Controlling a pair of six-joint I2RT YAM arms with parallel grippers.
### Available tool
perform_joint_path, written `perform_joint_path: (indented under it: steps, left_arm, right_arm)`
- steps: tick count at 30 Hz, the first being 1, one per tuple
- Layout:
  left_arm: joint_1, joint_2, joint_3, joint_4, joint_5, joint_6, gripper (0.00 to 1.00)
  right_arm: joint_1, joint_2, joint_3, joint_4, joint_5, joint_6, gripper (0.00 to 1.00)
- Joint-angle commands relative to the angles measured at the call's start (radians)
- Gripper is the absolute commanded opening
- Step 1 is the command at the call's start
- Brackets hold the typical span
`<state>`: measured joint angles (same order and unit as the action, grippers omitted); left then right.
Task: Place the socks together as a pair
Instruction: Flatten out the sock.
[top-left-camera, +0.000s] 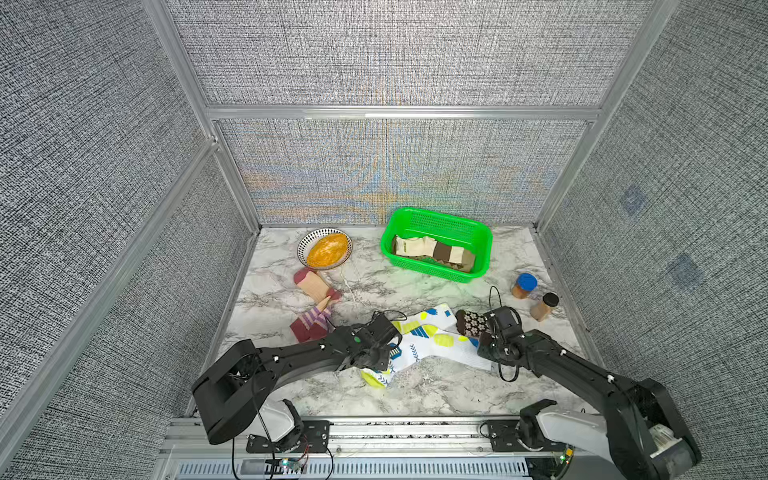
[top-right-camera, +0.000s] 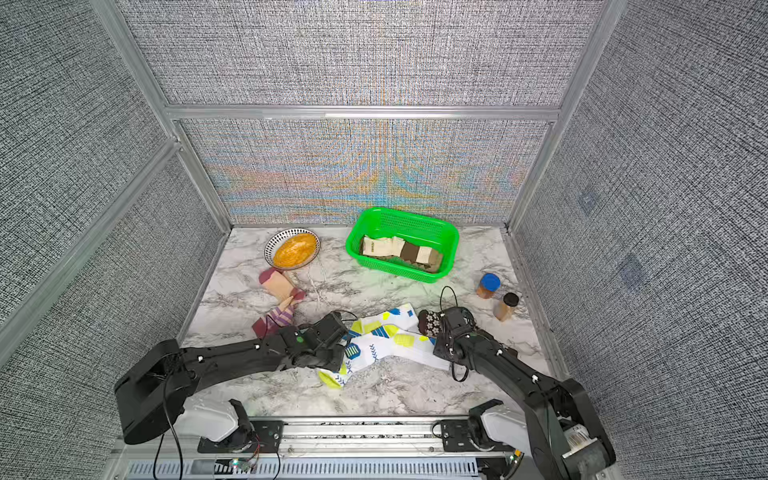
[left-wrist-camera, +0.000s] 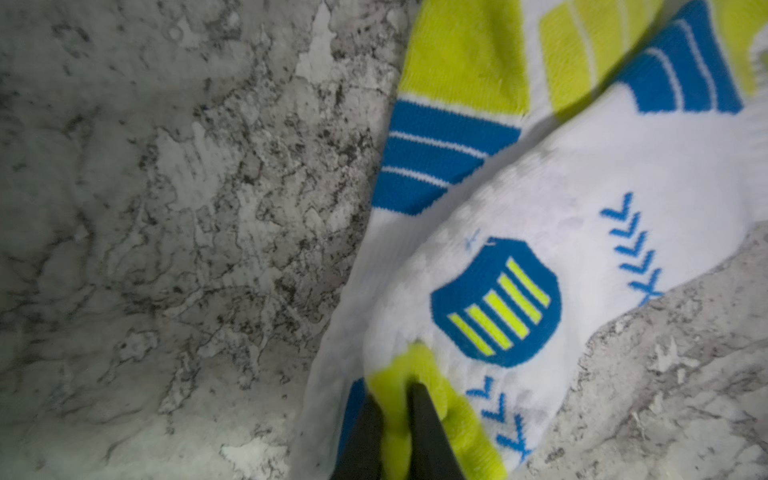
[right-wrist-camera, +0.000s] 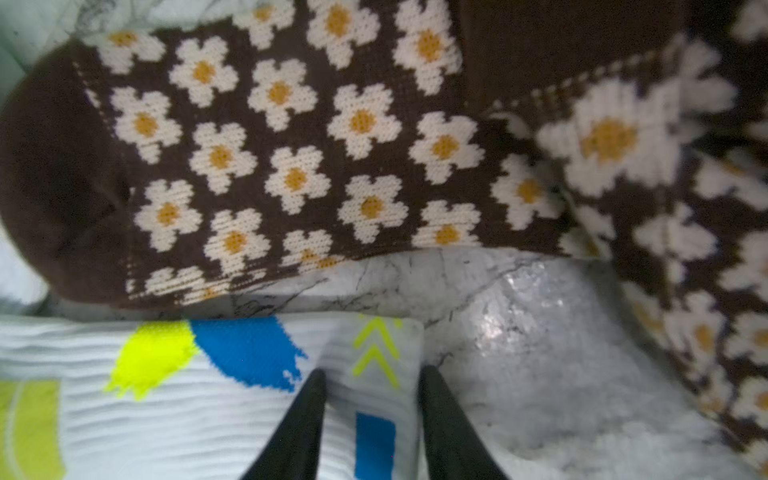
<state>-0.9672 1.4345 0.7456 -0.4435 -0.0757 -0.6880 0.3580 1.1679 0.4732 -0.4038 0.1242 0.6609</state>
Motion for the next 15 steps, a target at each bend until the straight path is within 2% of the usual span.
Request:
perform_joint_path:
  steps: [1,3,5,9,11,15]
  left_arm:
    - [0.001,-0.018,0.005,0.009,0.0,0.016,0.08]
    - [0.001,-0.037,0.014,-0.007,0.004,0.028,0.04]
    - [0.001,-0.072,0.016,-0.011,0.014,0.032,0.02]
    - [-0.015,-0.187,0.008,-0.022,0.06,0.004,0.01]
    - [-0.048,-0.273,-0.006,-0.029,0.063,-0.035,0.01]
    - [-0.135,-0.426,-0.031,-0.106,-0.013,-0.13,0.01]
  right_arm:
    - [0.0,-0.026,-0.007,0.023,-0.041,0.011,0.25]
    - [0.0,-0.046,0.002,0.012,-0.038,0.002,0.12]
    - [0.005,-0.072,0.02,0.007,-0.052,-0.008,0.05]
    - [0.046,-0.132,0.093,-0.007,-0.098,-0.044,0.01]
    - [0.089,-0.135,0.169,-0.047,-0.076,-0.069,0.0]
    - [0.118,-0.089,0.297,-0.083,-0.083,-0.148,0.0]
